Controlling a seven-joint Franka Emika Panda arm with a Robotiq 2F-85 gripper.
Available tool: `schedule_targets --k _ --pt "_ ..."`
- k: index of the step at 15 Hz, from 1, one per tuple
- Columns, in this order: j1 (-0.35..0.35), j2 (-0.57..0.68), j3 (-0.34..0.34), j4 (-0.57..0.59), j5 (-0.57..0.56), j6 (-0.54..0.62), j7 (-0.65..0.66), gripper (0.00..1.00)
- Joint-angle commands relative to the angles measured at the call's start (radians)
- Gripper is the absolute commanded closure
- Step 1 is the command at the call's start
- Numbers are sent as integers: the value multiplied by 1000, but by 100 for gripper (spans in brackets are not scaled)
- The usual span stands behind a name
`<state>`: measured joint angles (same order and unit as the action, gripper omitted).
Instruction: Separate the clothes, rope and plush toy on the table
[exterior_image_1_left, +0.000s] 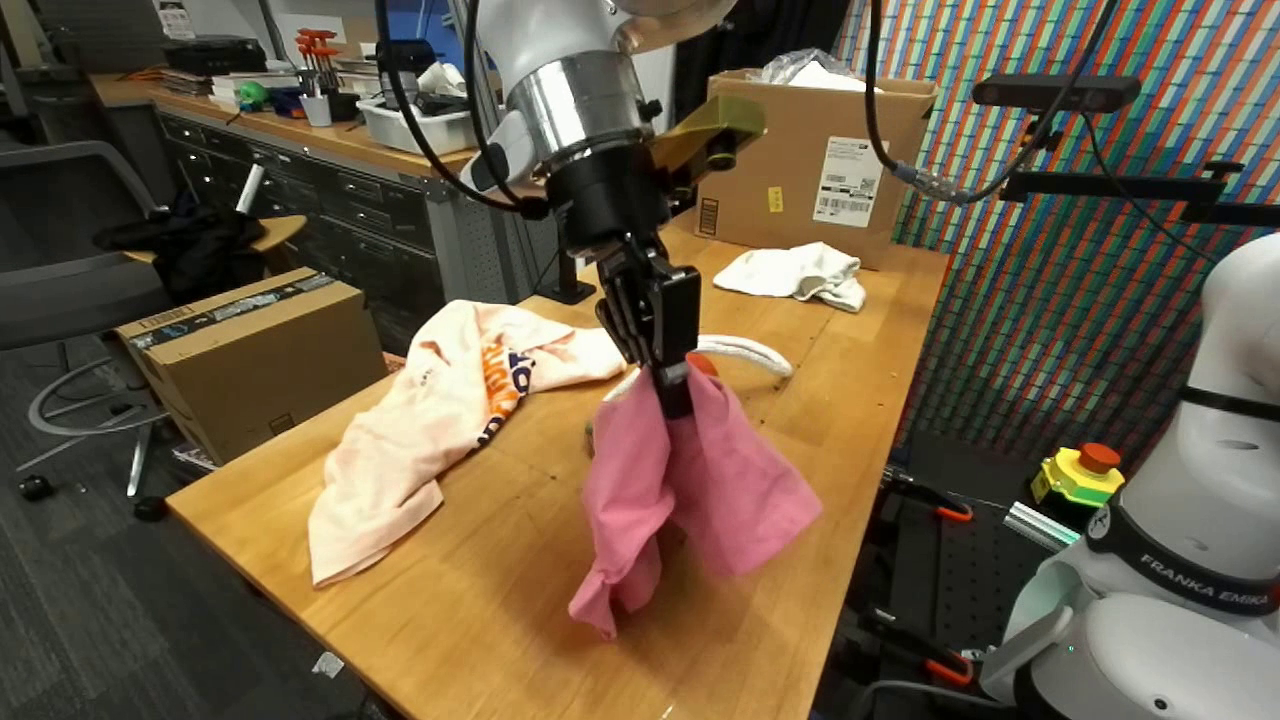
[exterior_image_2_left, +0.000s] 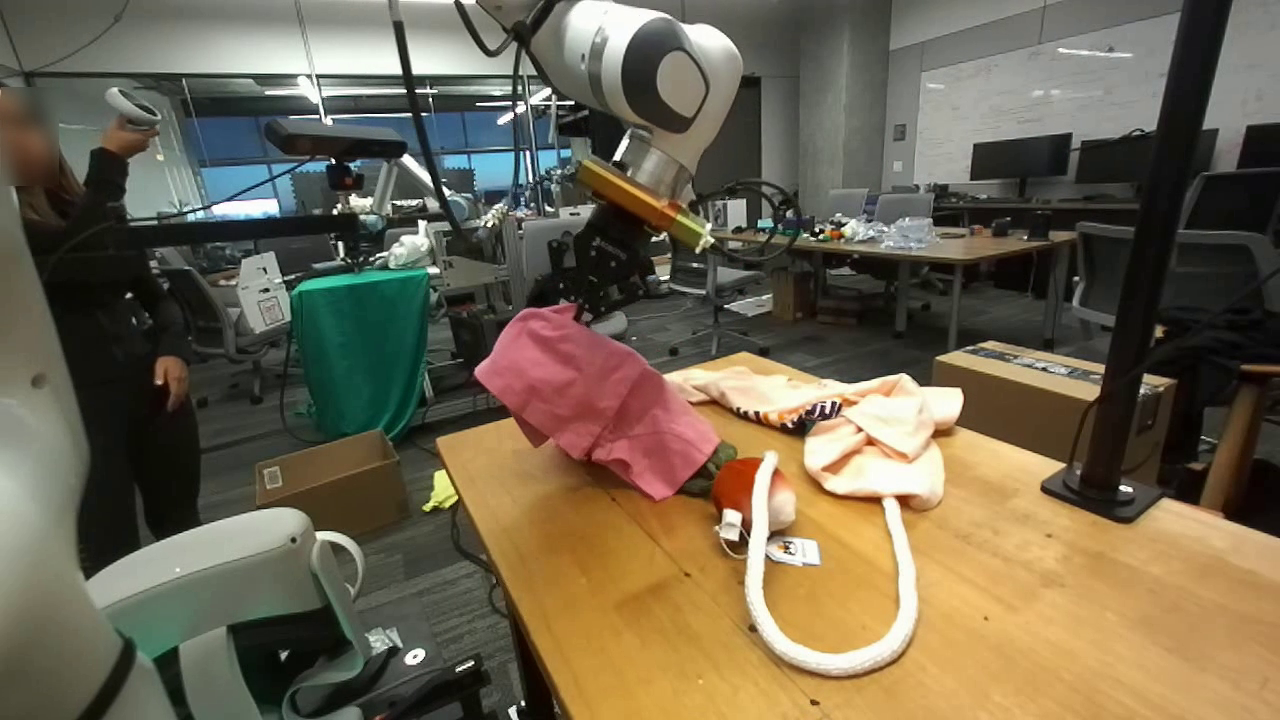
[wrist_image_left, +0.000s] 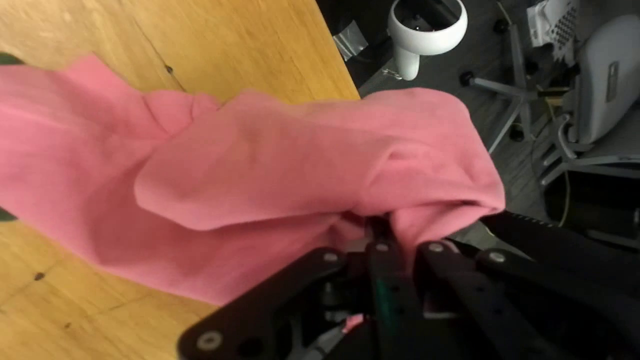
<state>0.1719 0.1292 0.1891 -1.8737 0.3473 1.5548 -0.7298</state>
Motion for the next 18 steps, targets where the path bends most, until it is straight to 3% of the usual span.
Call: schedule_targets --k 1,8,18 --pt "-9 40 23 74 90 -58 -106 93" --pt "-11 97 35 170 225 -118 -219 93" --pt "-26 187 30 213 231 -131 -211 94"
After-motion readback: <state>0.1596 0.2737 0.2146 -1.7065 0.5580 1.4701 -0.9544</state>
